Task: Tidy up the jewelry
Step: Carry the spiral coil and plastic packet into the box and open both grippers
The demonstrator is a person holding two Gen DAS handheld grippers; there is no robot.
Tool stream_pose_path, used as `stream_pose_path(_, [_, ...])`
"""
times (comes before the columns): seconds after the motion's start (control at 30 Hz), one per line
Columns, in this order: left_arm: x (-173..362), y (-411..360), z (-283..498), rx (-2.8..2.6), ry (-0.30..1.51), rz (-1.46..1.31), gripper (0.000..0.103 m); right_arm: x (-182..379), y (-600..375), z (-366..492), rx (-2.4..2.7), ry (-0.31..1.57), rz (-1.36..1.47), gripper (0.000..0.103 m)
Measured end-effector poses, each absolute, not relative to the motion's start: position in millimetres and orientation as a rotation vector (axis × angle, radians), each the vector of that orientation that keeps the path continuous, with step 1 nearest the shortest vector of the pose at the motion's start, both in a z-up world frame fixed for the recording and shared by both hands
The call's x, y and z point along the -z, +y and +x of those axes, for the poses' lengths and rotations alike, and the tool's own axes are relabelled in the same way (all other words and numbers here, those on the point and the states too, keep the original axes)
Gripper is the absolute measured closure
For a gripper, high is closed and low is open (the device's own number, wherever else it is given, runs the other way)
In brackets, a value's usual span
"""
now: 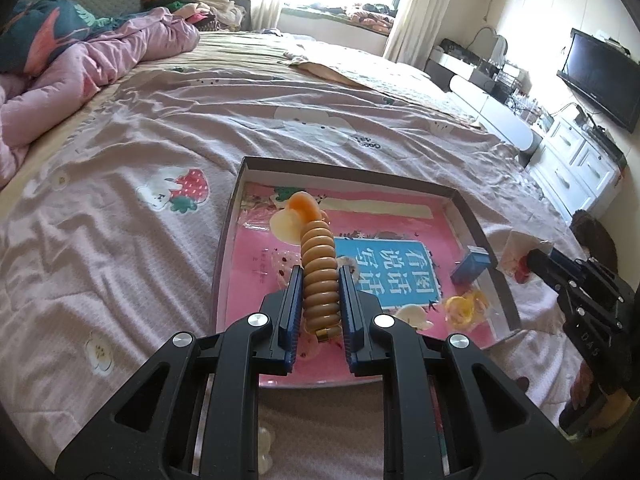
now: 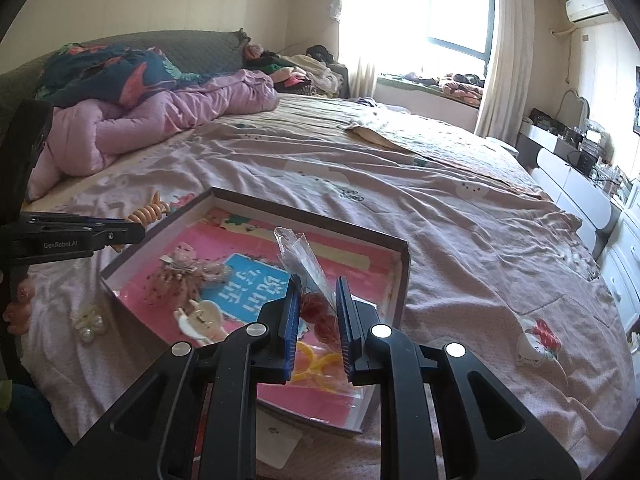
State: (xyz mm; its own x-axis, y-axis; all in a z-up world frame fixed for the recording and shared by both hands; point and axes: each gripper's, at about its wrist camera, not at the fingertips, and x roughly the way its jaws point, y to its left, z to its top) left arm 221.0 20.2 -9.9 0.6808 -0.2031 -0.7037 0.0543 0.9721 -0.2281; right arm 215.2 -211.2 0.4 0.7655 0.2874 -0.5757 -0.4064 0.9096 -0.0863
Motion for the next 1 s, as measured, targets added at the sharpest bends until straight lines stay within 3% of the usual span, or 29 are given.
stream_pose_path(1.0, [41.7, 24.3, 241.2, 0.133, 0.855, -0.146, 0.092, 19.1, -183.0, 239.7, -0.342, 0.591, -0.305, 0.086])
